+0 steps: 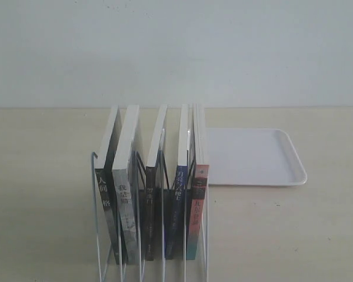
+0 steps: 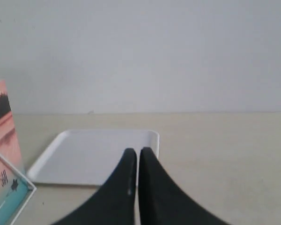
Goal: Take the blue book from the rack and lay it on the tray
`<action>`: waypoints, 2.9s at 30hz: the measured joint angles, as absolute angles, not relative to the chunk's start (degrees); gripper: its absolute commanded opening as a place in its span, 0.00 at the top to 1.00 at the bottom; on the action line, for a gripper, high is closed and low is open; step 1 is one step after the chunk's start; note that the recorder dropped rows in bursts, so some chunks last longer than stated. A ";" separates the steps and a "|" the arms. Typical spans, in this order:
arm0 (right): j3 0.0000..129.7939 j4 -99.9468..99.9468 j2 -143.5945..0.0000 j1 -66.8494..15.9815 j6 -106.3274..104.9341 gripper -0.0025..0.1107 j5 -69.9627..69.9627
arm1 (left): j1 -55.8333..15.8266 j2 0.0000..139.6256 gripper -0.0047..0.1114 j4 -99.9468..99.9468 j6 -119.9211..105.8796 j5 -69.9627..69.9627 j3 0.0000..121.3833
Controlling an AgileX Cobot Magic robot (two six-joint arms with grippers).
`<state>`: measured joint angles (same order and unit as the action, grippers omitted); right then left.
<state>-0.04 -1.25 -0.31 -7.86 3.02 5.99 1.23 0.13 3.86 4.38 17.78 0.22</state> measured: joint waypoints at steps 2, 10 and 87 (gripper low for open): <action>-0.04 -1.13 -0.31 -7.86 3.02 0.97 3.31 | 1.23 0.13 0.91 3.86 4.38 17.78 0.22; -0.04 -1.37 -0.17 -7.86 4.09 0.97 -17.91 | 1.23 0.13 0.91 3.86 4.38 17.78 0.22; 94.21 5.16 -94.44 -40.59 18.50 0.64 69.72 | 1.23 0.13 0.91 3.86 4.38 17.78 0.22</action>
<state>94.21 5.16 -94.44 -40.59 18.50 69.72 1.23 0.13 3.86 4.38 17.78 0.22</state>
